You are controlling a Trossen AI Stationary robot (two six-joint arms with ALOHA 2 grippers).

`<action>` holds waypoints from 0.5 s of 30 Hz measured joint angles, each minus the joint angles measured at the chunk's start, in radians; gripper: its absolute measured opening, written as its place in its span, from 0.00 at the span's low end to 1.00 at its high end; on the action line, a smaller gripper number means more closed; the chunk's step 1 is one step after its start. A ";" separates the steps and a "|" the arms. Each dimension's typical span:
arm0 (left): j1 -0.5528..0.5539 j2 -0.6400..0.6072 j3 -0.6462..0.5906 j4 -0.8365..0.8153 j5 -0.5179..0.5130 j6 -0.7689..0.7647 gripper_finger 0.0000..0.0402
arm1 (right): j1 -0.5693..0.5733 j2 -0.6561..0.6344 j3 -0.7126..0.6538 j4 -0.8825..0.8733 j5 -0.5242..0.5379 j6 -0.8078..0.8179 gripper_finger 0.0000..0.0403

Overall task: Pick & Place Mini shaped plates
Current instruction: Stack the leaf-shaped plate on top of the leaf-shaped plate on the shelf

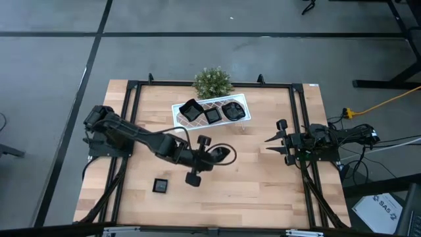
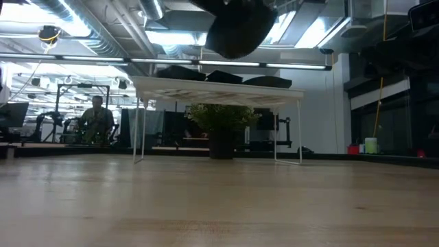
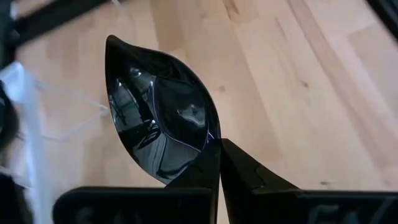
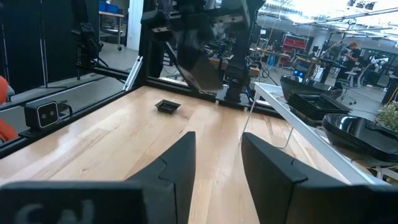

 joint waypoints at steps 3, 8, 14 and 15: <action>0.021 0.000 0.000 0.034 -0.019 0.083 0.00 | 0.000 0.000 0.000 0.000 0.000 0.000 0.32; 0.075 -0.006 0.000 0.090 -0.023 0.217 0.00 | 0.000 0.000 0.000 0.000 0.000 0.000 0.32; 0.177 -0.007 0.031 0.089 -0.024 0.400 0.00 | 0.000 0.000 0.000 0.000 0.000 0.000 0.32; 0.195 -0.006 0.035 0.089 -0.023 0.440 0.00 | 0.000 0.000 0.000 0.000 0.000 0.000 0.32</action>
